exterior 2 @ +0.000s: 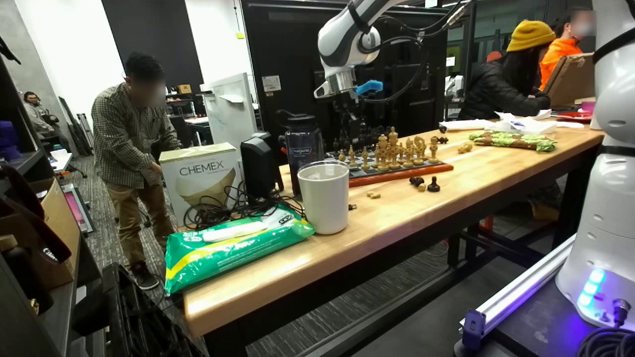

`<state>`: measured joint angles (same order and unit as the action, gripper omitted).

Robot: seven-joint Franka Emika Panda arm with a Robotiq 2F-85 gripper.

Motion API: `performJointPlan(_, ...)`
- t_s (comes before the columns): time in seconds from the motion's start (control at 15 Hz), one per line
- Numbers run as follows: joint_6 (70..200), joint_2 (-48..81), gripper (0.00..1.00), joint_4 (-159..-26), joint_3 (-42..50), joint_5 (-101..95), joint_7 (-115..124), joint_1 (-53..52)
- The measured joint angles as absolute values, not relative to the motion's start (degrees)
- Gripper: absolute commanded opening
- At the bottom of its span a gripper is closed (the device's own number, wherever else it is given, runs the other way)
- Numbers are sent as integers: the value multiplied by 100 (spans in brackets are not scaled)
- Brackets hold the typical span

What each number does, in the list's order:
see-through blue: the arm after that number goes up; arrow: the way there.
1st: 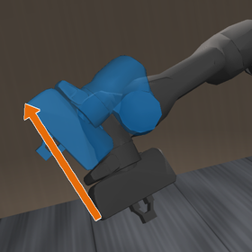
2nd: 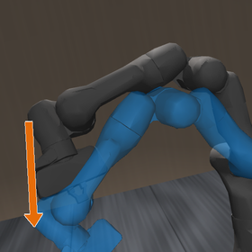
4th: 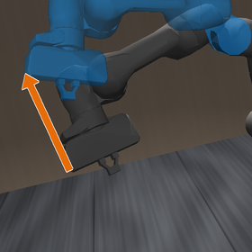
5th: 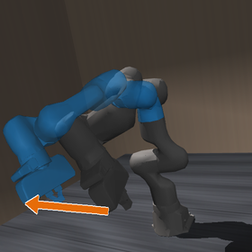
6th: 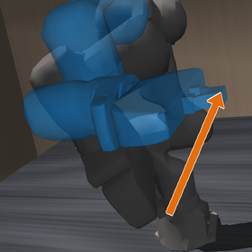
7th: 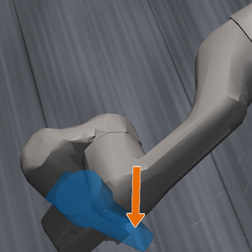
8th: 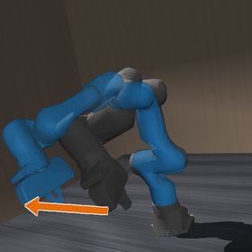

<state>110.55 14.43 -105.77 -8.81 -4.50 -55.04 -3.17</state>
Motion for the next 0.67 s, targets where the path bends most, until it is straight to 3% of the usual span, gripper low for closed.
performJointPlan(0.67, 11100, 1528, 3, -10577, -875, -450, -5577, -315)
